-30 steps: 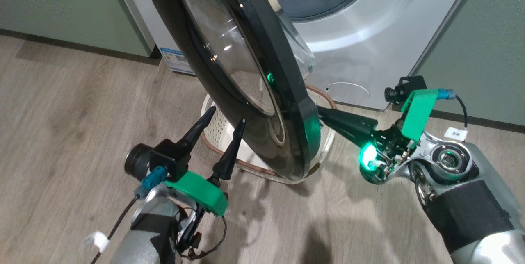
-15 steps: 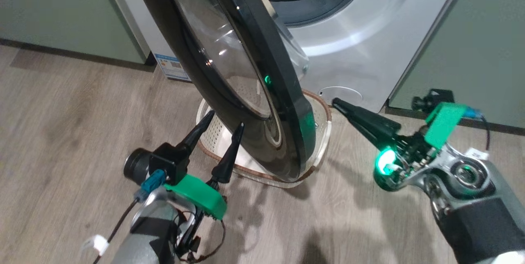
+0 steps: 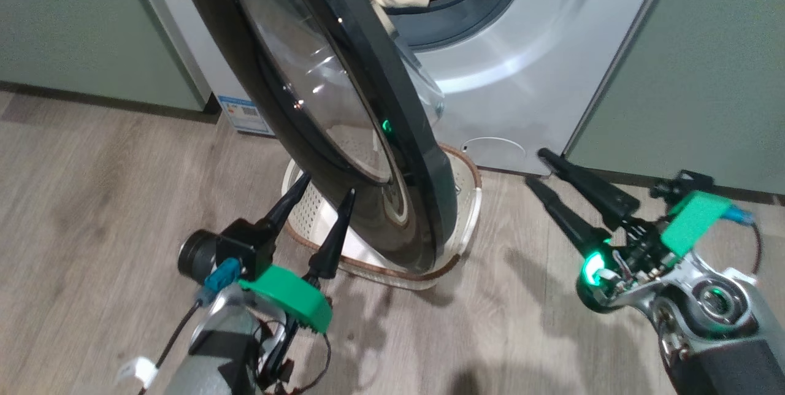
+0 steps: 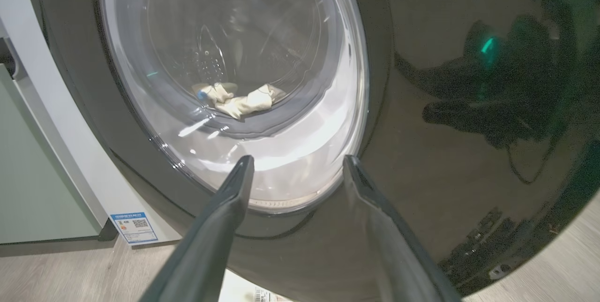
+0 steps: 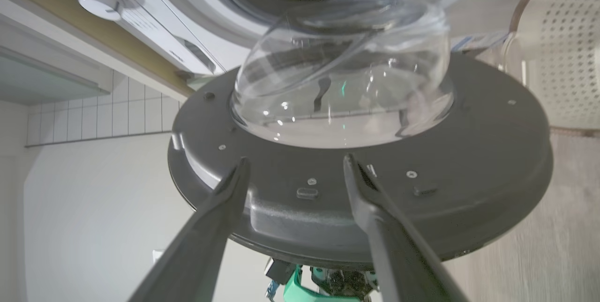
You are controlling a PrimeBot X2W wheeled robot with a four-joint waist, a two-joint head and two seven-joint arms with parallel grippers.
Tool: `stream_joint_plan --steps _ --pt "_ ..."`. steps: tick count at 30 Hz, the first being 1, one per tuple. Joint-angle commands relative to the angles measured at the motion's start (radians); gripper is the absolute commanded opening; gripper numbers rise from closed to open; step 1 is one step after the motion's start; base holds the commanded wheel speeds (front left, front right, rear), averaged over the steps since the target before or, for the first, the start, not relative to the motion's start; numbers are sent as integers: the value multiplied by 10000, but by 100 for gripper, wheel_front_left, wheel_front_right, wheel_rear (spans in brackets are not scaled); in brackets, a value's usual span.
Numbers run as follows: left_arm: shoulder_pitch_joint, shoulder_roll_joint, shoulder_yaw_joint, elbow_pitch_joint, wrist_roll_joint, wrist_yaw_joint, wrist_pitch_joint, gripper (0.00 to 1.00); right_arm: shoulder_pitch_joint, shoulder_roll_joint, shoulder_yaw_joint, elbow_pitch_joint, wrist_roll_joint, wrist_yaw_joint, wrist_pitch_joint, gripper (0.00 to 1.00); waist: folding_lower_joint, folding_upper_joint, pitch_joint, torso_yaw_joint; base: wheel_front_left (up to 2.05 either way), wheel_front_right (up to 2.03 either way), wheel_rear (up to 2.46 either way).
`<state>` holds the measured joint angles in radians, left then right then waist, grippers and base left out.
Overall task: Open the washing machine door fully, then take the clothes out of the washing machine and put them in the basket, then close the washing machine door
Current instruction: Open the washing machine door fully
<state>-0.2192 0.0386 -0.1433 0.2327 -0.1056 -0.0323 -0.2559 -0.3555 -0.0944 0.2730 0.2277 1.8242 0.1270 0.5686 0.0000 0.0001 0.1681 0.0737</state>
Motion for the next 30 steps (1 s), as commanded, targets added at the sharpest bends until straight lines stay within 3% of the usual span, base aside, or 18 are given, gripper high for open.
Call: stream_joint_plan --steps 1,18,30 --pt "-44 144 377 -284 33 9 -59 100 -7 21 -77 -463 -33 37 -178 100 0 -1 -57 -56 0 0 0" --pt "378 288 587 -188 -17 96 -59 100 2267 -355 -1581 -1666 -905 37 -1661 100 0 -1 -516 -574 0 0 0" --pt "626 375 728 -295 -96 210 -59 100 3331 -1088 -1664 -3339 -5677 37 -5764 100 0 -1 -691 -852 0 0 0"
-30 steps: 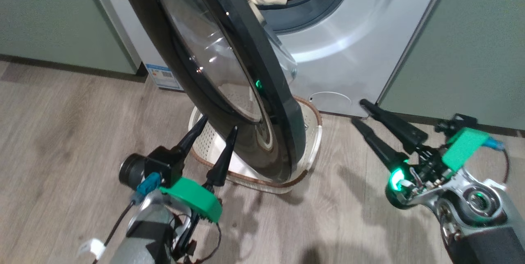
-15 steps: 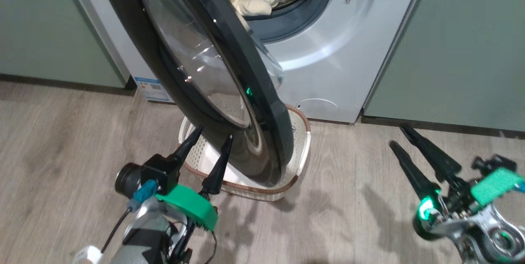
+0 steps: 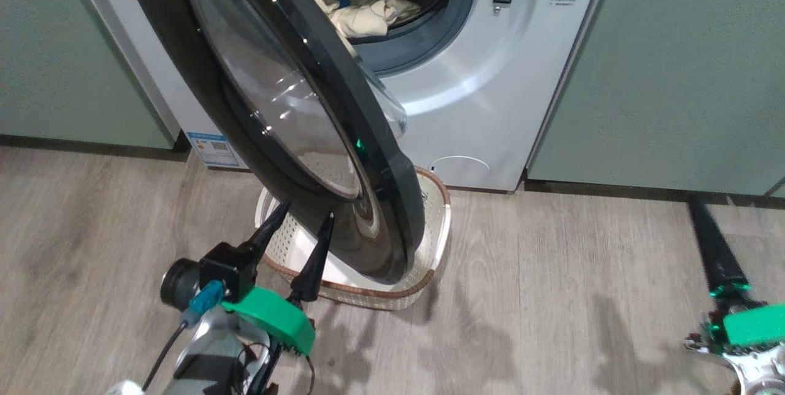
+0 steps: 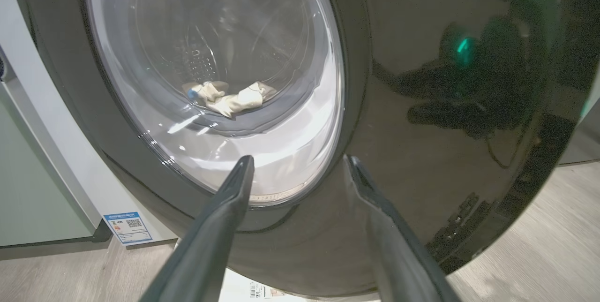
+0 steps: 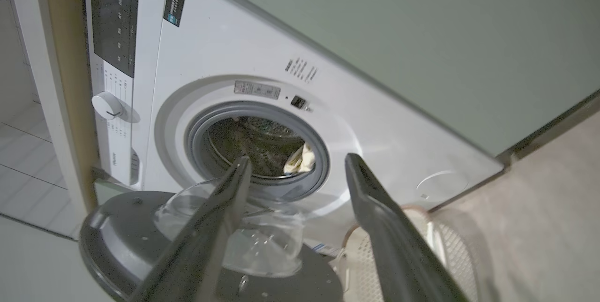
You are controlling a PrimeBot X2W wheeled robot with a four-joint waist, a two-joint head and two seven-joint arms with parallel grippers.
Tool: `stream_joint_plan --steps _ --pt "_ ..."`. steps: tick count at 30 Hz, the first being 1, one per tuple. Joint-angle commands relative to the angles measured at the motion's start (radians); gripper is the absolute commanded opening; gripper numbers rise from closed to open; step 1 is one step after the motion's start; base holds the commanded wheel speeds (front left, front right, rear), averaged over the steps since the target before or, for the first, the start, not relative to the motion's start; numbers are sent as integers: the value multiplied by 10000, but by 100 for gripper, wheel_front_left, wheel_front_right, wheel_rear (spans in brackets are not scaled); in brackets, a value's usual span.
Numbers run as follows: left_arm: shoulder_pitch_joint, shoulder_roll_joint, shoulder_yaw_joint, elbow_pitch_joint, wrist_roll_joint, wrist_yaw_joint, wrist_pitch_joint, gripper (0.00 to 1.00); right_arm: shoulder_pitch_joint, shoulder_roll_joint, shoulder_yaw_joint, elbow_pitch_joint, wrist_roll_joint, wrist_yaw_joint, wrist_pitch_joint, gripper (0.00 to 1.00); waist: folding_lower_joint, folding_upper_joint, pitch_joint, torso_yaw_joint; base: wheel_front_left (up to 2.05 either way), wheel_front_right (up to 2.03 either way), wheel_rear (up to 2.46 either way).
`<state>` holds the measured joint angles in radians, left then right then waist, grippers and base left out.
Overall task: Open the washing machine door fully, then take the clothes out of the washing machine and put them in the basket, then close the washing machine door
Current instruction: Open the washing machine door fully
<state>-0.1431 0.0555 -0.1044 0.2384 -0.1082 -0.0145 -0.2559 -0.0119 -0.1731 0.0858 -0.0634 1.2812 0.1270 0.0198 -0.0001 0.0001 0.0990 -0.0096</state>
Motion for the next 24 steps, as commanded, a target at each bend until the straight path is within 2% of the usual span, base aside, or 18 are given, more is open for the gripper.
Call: stream_joint_plan --steps 1,3,5,9,14,17,24 --pt "-131 219 340 -360 -71 34 -59 100 -68 -408 250 -487 -582 37 -676 100 1 -1 -4 -37 0 0 0" --pt "-129 233 343 -370 -73 38 -59 100 -30 -591 308 -502 -1043 37 -1068 100 1 -1 -4 -56 0 0 0" --pt "-120 255 351 -385 -81 44 -59 100 37 -862 420 -481 -1900 37 -1918 100 1 -1 -19 -84 0 0 0" --pt "-84 282 383 -414 -114 72 -59 100 140 -1320 226 -166 -4440 37 -2737 100 1 -1 -43 -136 0 0 0" --pt "-39 276 402 -427 -174 102 -59 100 387 -670 -619 -134 -7235 37 -2810 100 1 -1 -77 -127 0 0 0" --pt "-17 271 401 -430 -189 122 -59 100 663 -275 -890 -213 -8471 37 -2812 100 1 -1 -83 -106 0 0 0" --pt "97 260 461 -454 -243 224 -59 100 1285 52 -886 179 -9854 37 -2814 100 1 -1 -101 -112 0 0 0"
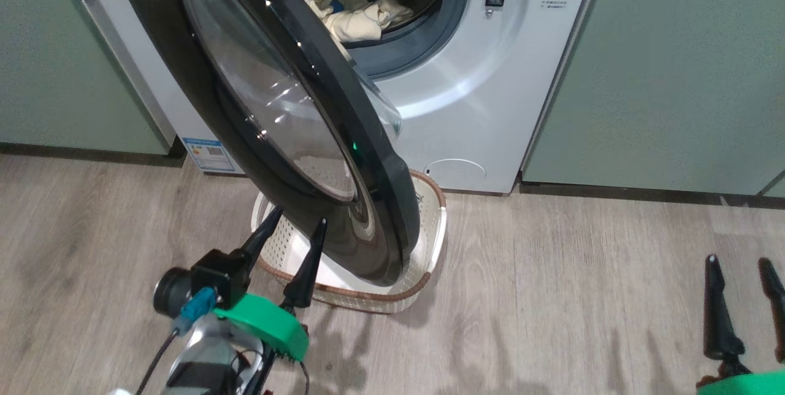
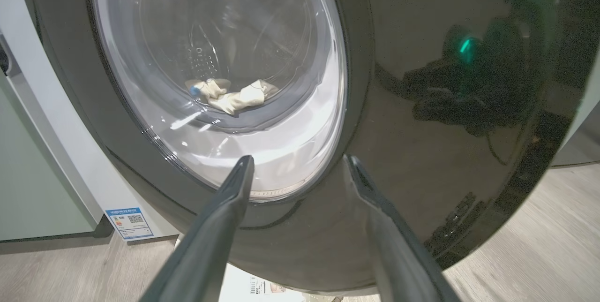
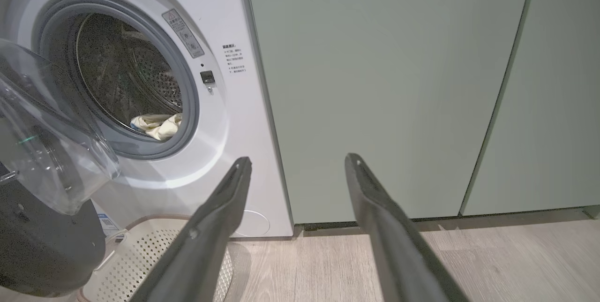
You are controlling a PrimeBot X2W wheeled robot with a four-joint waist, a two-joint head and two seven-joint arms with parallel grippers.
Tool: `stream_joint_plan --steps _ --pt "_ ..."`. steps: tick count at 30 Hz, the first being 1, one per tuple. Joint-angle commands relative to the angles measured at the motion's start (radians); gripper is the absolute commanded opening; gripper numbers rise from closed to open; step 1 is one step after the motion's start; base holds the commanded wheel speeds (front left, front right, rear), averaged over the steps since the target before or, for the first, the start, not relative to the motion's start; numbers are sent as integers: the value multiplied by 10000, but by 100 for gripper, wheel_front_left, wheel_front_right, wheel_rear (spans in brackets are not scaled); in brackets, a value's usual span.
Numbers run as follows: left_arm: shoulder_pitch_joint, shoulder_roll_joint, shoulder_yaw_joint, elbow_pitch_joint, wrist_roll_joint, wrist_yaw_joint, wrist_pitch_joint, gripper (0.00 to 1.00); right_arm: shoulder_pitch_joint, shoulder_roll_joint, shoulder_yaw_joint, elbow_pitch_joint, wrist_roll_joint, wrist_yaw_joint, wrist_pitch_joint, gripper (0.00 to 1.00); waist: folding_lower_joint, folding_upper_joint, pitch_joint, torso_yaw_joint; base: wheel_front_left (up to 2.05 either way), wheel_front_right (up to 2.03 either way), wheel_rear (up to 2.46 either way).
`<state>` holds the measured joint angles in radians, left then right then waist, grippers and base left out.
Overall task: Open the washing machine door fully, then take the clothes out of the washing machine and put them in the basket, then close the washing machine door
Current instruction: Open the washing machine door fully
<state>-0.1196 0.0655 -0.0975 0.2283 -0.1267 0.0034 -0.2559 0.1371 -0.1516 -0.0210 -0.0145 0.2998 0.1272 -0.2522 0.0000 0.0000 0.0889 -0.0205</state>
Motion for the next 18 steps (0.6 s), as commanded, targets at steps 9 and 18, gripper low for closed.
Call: stream_joint_plan --steps 9,18 --pt "15 151 457 -397 -149 140 -59 100 25 -32 169 -78 -180 35 -94 100 0 0 -40 -2 0 0 0" --pt "41 143 471 -390 -194 212 -59 100 52 23 270 -126 -194 35 -95 100 0 0 -106 -67 0 0 0"
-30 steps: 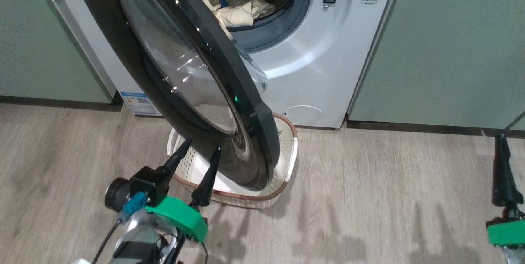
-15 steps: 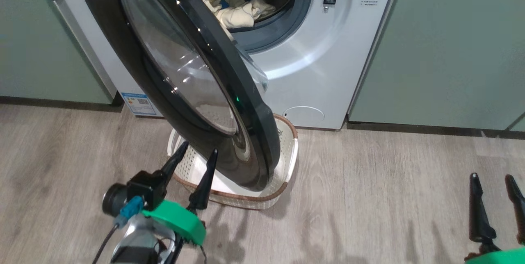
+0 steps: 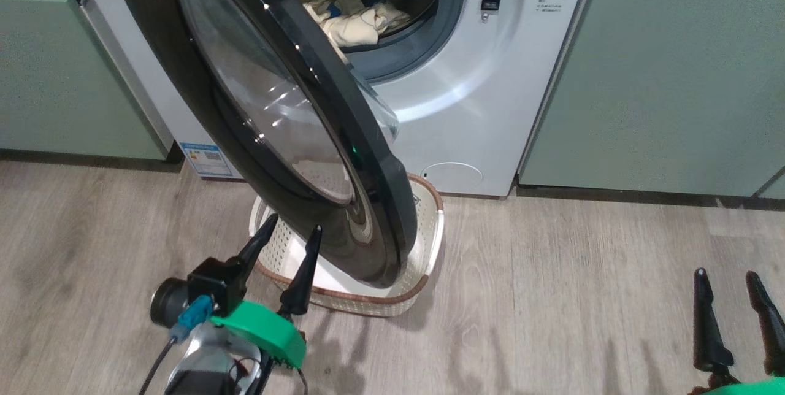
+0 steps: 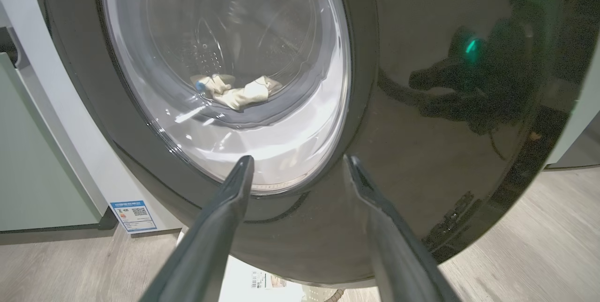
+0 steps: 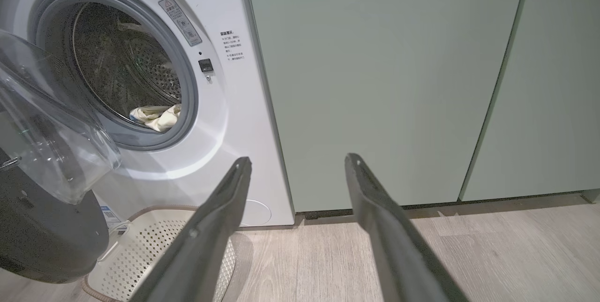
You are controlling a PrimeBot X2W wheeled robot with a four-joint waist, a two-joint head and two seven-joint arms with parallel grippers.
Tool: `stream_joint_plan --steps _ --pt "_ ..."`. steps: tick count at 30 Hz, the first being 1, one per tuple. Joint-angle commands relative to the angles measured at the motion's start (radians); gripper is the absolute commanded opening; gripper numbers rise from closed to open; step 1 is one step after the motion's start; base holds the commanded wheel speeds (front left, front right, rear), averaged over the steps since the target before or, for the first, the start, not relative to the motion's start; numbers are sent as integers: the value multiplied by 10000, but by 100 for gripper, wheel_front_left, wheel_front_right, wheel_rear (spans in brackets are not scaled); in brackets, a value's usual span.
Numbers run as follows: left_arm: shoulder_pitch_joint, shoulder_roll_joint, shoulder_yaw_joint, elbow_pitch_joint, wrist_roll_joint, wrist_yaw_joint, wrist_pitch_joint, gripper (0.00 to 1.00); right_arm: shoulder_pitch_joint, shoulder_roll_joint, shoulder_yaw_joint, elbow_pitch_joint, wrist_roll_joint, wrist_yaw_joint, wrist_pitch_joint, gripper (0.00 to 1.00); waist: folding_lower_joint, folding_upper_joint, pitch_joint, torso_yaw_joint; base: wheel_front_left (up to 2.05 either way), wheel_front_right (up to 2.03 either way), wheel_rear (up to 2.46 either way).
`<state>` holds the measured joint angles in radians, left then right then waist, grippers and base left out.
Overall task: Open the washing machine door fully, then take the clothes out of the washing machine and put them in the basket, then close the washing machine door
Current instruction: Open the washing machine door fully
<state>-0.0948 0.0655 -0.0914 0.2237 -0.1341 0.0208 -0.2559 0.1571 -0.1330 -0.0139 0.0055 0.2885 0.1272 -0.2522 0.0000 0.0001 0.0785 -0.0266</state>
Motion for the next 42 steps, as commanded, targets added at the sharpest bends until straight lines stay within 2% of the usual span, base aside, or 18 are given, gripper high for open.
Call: stream_joint_plan --steps 1,5,6,8,17,22,31,32,37,42 --pt "-206 145 409 -347 -118 43 -59 100 -151 -161 198 -338 -82 35 -95 100 0 -1 -1 -12 0 0 0" --pt "-225 149 414 -347 -119 71 -59 100 -164 -166 206 -367 -86 35 -95 100 0 -1 18 -24 0 0 0" --pt "-233 150 417 -340 -120 82 -59 76 -172 -162 201 -383 -86 35 -95 100 0 -1 27 -26 0 0 0" --pt "-262 150 446 -366 -113 133 -59 0 -182 -162 208 -394 -87 35 -95 100 0 -1 39 -34 0 0 0" --pt "-325 131 544 -435 -190 220 -59 0 -151 -162 171 -428 -142 35 -95 100 0 -1 -22 -50 0 0 0" --pt "-446 171 733 -743 -107 448 -59 0 -128 -156 163 -452 -145 35 -95 100 0 -1 -59 -73 0 0 0" --pt "-1215 215 1038 -3246 310 731 -59 0 -129 -131 126 -604 -298 35 -95 100 0 -1 -72 -67 0 0 0" --pt "-1493 216 945 -4017 474 705 -59 0 -118 -135 127 -617 -313 35 -95 100 0 -1 -100 -69 0 0 0" --pt "-2031 130 283 -5705 684 454 -59 0 -71 -124 100 -681 -350 35 -95 100 0 -1 -226 -132 0 0 0" --pt "-2032 16 -982 -5965 423 -50 172 0 12 -99 58 -735 -474 35 -95 100 0 -1 -384 -234 0 0 0"
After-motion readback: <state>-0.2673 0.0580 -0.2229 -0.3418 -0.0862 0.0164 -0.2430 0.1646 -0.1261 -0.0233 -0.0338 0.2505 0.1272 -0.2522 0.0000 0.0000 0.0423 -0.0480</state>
